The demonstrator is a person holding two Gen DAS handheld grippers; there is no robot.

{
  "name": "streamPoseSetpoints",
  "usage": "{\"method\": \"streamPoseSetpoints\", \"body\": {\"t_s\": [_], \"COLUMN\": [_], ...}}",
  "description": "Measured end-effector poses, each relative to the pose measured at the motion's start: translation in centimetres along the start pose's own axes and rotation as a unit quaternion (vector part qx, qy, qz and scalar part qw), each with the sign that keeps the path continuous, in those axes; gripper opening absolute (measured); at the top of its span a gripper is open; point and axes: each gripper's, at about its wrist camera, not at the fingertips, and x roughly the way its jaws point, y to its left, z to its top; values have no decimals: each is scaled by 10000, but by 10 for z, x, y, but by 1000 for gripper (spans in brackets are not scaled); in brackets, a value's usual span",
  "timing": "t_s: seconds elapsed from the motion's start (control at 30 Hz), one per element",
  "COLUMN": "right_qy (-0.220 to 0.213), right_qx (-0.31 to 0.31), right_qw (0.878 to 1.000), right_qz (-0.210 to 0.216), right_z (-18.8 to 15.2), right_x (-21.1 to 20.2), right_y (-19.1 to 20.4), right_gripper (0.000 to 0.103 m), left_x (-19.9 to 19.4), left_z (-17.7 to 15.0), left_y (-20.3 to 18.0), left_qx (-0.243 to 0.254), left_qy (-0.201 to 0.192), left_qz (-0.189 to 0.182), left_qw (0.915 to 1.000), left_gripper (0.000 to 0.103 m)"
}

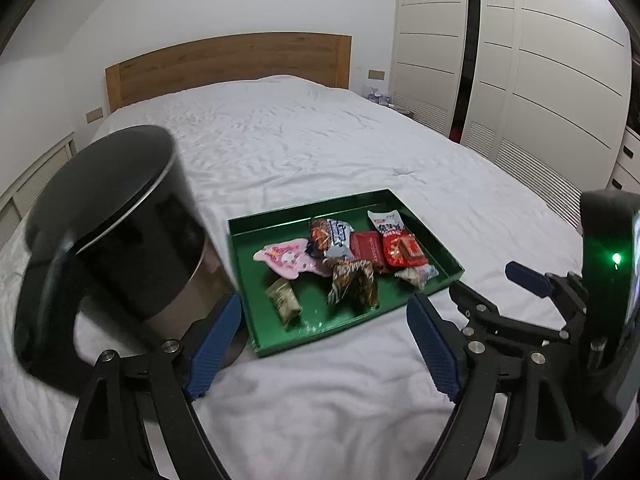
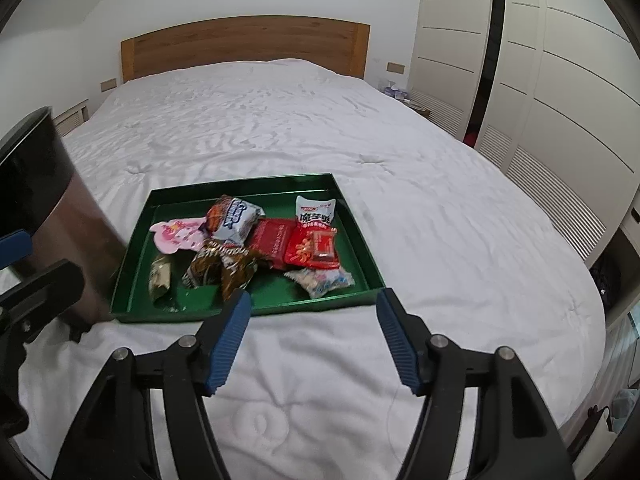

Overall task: Organize snacks
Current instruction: 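Open both tools and pull them back from the tray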

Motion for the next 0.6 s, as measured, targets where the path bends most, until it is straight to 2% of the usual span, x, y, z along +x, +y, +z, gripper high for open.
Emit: {"method": "streamPoseSetpoints", "body": {"t_s": [0.4,0.53,0.6], "right_qy": [48,64,90], "right_qx": [-70,-122,-128], "right_qw": [9999,9998,9997], "right_qz": [128,167,206], "right_z": [-22,-27,-30], "right_x": [-30,-38,-41], "right_y": [23,34,40], "right_gripper": [103,103,103], "left_x": [-29,-42,-48], "left_z": [-41,-53,-59], "left_y": [30,42,46], "left_qx": [126,130,124], "left_qy": [64,-43,-111], "left_qz": [268,249,360], "left_qw": [9995,9996,9992], "left_gripper": [85,85,85]}}
